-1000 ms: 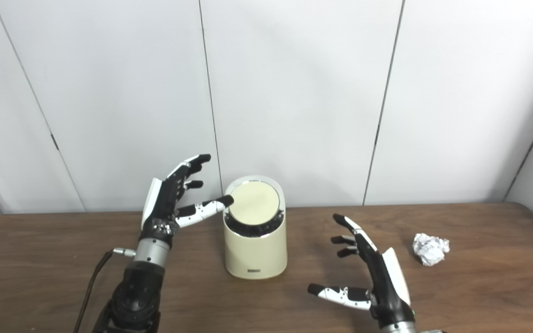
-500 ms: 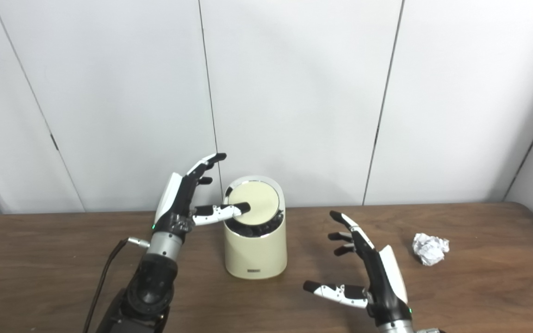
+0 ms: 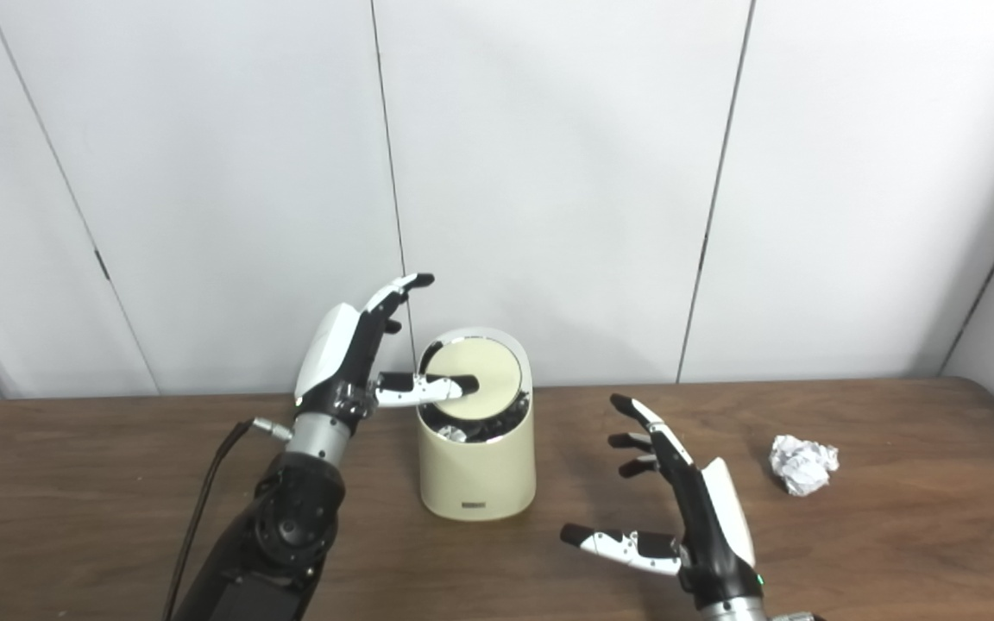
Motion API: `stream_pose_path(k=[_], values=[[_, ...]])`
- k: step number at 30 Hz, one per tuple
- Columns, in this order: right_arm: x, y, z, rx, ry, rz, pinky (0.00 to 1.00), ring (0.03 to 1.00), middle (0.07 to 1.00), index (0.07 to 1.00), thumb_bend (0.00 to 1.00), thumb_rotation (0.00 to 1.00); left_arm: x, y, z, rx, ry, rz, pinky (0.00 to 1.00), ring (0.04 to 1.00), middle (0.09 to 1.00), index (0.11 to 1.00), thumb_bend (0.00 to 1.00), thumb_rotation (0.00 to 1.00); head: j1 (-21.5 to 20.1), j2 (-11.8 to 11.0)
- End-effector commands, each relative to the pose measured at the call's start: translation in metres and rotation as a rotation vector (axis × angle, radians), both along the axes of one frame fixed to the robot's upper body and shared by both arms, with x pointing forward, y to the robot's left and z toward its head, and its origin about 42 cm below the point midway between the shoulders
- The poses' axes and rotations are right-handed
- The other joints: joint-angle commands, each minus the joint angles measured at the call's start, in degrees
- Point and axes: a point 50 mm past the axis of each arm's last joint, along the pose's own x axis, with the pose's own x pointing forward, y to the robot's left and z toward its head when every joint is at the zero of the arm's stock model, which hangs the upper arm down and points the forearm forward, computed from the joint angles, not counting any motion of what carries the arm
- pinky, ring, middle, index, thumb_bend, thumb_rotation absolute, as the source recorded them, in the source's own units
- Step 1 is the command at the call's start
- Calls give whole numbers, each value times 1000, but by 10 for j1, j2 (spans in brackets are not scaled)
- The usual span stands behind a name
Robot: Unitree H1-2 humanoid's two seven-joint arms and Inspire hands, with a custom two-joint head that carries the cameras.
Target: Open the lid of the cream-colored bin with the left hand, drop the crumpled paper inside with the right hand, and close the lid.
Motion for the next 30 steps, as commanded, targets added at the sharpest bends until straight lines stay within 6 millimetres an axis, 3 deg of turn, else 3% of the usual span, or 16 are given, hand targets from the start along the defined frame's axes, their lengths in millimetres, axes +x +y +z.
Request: stream_pose_path(k=[1,20,30], values=[[7,3,20,5,-82,5,565,726,872,859,784,244,6,-4,30,28,-98,9,765,913,944,921,966,230,0,1],[7,9,25,9,-94,-2,570,716,865,853,798,249,9,-4,26,278,-163,57,737,909,959,952,986,139,-2,7],[6,10,27,14,-100,-2,571,714,865,853,801,249,5,-5,19,351,-162,47,759,908,957,961,1000,186,-4,15]])
